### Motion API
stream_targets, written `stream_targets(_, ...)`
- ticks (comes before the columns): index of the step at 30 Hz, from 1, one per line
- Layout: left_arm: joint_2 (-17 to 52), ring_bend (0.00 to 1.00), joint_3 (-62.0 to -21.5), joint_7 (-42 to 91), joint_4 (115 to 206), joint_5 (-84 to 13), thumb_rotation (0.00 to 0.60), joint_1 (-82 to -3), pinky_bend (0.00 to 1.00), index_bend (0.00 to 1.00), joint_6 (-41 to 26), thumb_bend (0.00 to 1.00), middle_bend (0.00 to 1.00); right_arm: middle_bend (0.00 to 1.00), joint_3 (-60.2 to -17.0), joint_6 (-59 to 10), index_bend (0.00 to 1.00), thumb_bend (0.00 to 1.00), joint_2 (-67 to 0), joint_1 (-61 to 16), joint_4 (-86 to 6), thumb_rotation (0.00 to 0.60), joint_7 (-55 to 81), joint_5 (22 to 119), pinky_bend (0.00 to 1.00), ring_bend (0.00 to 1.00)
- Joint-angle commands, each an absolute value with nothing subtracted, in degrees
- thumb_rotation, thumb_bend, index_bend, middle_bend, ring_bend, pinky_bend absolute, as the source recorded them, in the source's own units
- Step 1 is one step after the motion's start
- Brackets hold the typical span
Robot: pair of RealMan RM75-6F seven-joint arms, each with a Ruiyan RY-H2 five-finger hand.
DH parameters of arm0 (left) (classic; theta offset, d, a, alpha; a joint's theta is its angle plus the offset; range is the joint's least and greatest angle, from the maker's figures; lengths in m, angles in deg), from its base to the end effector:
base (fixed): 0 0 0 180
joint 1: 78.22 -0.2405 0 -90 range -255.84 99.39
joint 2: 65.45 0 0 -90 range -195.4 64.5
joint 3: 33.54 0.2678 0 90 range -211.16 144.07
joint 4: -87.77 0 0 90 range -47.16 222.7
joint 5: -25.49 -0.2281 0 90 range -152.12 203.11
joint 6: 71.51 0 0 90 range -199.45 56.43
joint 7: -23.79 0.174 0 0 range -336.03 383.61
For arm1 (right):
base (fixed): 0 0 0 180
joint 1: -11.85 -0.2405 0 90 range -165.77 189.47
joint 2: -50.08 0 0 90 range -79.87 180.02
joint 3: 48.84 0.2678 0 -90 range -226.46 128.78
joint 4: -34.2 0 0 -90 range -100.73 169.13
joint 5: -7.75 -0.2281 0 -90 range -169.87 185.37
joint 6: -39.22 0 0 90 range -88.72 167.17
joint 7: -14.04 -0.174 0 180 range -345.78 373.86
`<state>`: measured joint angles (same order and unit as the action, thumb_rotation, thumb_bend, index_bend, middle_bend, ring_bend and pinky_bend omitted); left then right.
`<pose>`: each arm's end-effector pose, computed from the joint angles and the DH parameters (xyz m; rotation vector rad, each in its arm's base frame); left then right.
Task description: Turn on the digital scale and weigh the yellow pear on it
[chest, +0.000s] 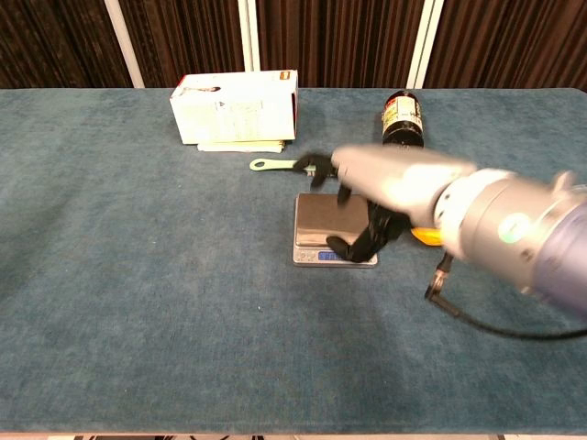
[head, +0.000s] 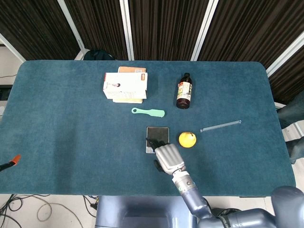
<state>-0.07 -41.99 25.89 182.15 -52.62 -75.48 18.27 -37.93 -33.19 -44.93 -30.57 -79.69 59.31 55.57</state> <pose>-0.3347 0.2186 0.1748 -1.1420 -0.8685 -0.9324 -0.0507 -0.2872 -0.0538 1.8508 -1.1259 0.9743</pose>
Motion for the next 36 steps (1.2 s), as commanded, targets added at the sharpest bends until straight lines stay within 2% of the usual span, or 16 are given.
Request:
stream_targets(1,-0.05,0.00,-41.99,25.94,182.20,-52.64,0.600,-75.54,0.03,0.02,18.41,0.09,0.02,0.08,-35.61,-34.85,0.00,0.47,-39.28,-27.08,-82.83,0.600,50.50,62.52,0.50,0.14)
stream_targets(4,0.00,0.00,-41.94,26.04,182.23,-52.70,0.600,-75.56,0.03,0.02,18.43,0.09,0.02,0.07,-34.33,-34.93,0.00,0.47,-36.47,-25.13,-81.93,0.600,44.23,64.28,0.56,0.11)
stream_targets(5,0.00,0.00,-41.92,26.06,182.24,-52.72,0.600,-75.56,0.03,0.02,18.42,0.09,0.02,0.07,-34.10,-34.81,0.00,0.46,-35.96,-24.80,-81.74,0.600,43.17,64.19,0.52,0.10)
stream_targets(7,0.05,0.00,-41.90,26.20,182.26,-52.76,0.600,-75.54,0.03,0.02,18.42,0.09,0.02,0.07,-33.27,-33.91,0.00,0.46,-33.97,-23.59,-81.00,0.600,38.97,63.41,0.30,0.09)
stream_targets(8,0.08,0.00,-41.89,26.27,182.27,-52.77,0.600,-75.54,0.03,0.02,18.44,0.09,0.02,0.07,-32.86,-33.34,0.00,0.45,-33.13,-23.02,-80.41,0.600,36.76,62.96,0.22,0.09)
stream_targets(9,0.09,0.00,-41.88,26.31,182.28,-52.78,0.600,-75.54,0.03,0.02,18.44,0.09,0.02,0.06,-32.76,-32.95,0.00,0.44,-32.78,-22.85,-80.12,0.600,35.87,62.94,0.17,0.08)
stream_targets(14,0.18,0.00,-41.84,26.61,182.35,-52.79,0.600,-75.57,0.03,0.02,18.52,0.09,0.02,0.05,-32.60,-29.31,0.00,0.40,-30.66,-21.21,-75.38,0.600,28.24,61.73,0.13,0.05)
stream_targets(18,0.22,0.00,-41.77,26.79,182.39,-52.85,0.600,-75.56,0.03,0.02,18.50,0.09,0.02,0.05,-32.48,-26.60,0.00,0.40,-30.45,-20.48,-72.12,0.600,23.13,60.89,0.05,0.03)
stream_targets(26,0.28,0.00,-41.70,27.03,182.43,-52.83,0.600,-75.52,0.03,0.02,18.36,0.09,0.02,0.05,-32.16,-24.10,0.00,0.40,-32.27,-19.16,-65.21,0.600,14.89,61.00,0.02,0.03)
stream_targets(36,0.27,0.00,-41.49,27.30,182.70,-52.92,0.600,-75.51,0.03,0.02,18.16,0.09,0.02,0.05,-34.16,-22.50,0.00,0.40,-36.78,-17.89,-59.19,0.600,9.04,63.36,0.02,0.03)
